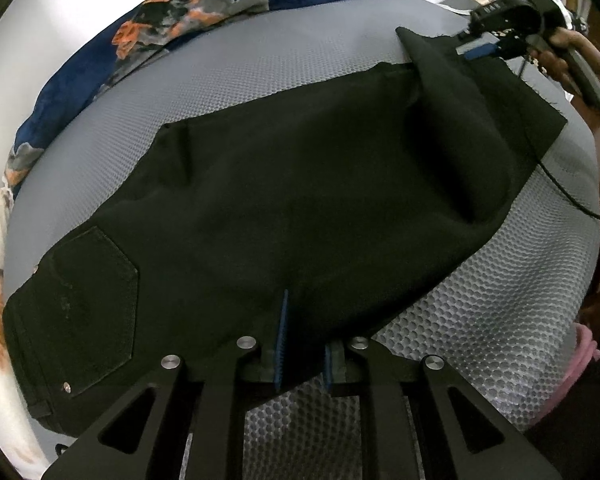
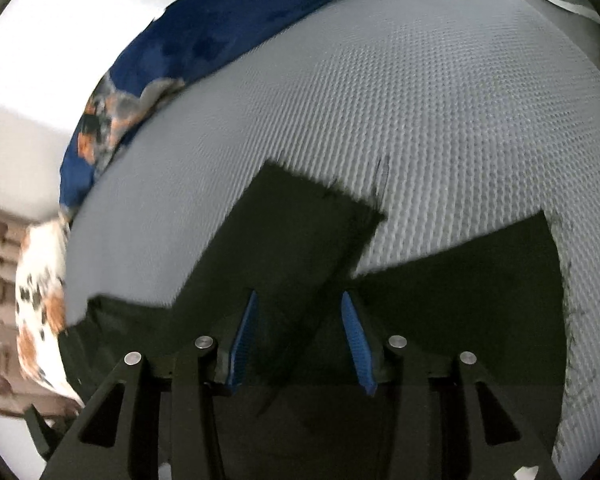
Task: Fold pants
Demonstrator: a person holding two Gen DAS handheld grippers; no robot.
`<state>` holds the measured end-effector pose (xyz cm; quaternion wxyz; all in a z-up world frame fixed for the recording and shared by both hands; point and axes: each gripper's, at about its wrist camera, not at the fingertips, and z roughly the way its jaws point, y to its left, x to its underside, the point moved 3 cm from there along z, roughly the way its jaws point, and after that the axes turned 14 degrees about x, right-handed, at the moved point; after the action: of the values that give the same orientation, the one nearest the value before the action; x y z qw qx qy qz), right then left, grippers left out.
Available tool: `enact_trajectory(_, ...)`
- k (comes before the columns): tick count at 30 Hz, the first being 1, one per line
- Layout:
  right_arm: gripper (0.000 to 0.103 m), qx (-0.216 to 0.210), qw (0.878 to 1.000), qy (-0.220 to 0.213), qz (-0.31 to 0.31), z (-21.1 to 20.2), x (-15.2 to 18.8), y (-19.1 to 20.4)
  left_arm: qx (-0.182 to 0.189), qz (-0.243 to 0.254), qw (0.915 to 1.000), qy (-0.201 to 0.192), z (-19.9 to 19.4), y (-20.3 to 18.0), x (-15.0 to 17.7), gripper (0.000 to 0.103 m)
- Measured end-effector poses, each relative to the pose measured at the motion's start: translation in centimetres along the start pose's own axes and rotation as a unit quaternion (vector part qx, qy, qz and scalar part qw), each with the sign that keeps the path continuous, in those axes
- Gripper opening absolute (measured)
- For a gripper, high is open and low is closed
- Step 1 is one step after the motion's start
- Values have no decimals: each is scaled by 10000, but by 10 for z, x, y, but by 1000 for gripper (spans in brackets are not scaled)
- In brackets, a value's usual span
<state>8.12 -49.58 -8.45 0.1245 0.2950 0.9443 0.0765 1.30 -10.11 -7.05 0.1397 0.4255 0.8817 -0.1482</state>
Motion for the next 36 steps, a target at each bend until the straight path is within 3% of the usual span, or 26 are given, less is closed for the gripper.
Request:
enact_trajectory(9, 22, 159, 9998, -30, 65, 2, -17, -2, 9, -33, 9999, 163, 0, 0, 1, 18)
enact_trajectory(22, 20, 110, 9995, 20, 306, 15, -31, -2, 21, -65, 9998, 181, -3, 3, 0, 20)
enact_trajectory(23, 18, 86, 9994, 5, 327, 16, -32, -1, 16, -54, 9998, 197, -3, 2, 1, 20)
enact_trajectory(24, 5, 44, 9996, -41, 293, 14, -33, 1, 3, -44, 9998, 203, -2, 1, 1, 20)
enact_trajectory(30, 5, 34, 9987, -492, 120, -16, -35, 14, 6, -17, 9999, 166, -2, -1, 2, 20)
enact_trajectory(36, 5, -70, 9982, -544, 228, -32, -35, 15, 169, 138, 9997, 105, -5, -2, 3, 24)
